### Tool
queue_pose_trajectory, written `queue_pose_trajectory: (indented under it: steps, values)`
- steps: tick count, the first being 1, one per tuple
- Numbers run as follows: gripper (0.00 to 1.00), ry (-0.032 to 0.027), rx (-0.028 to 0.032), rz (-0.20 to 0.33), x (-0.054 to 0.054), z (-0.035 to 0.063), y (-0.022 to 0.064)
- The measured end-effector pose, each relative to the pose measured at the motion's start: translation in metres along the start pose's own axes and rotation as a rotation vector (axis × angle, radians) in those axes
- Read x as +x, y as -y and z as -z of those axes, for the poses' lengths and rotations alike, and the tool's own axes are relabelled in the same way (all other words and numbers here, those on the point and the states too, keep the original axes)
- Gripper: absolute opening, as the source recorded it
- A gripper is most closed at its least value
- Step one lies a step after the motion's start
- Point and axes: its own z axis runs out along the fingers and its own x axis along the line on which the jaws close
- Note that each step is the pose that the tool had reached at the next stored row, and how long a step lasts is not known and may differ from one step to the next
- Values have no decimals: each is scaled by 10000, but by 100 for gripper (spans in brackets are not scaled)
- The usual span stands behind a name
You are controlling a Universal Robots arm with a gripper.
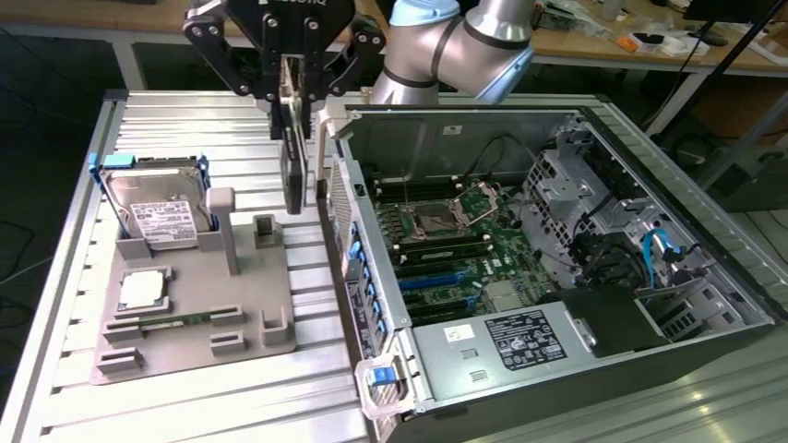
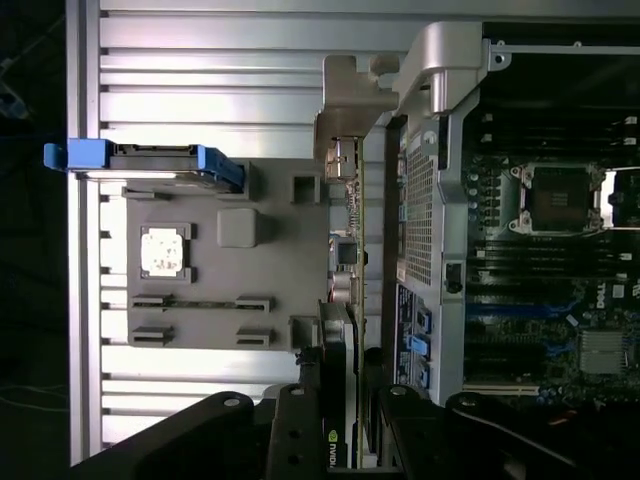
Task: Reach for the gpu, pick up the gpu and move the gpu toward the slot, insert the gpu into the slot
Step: 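Pick up the gpu and move the gpu toward the slot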
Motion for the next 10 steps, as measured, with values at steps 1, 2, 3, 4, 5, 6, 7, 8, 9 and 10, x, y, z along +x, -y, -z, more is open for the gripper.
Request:
queue_pose_trajectory:
  steps: [1, 2, 3, 4, 5, 6, 7, 8, 9, 10]
  values:
    - [27, 0, 3, -1, -25, -1, 0]
    - [27, 0, 6, 0, -49, -2, 1]
    - [27, 0, 8, 0, -71, -5, 1]
    - [27, 0, 10, 0, -98, -7, 2]
    - [27, 0, 11, 1, -121, -10, 2]
    - [27, 0, 11, 1, -150, -14, 3]
    - [27, 1, 11, 0, -182, -17, 4]
    - [27, 1, 11, 0, -220, -19, 4]
    - [27, 2, 10, -1, -260, -22, 5]
    - [27, 1, 12, -1, -303, -21, 5]
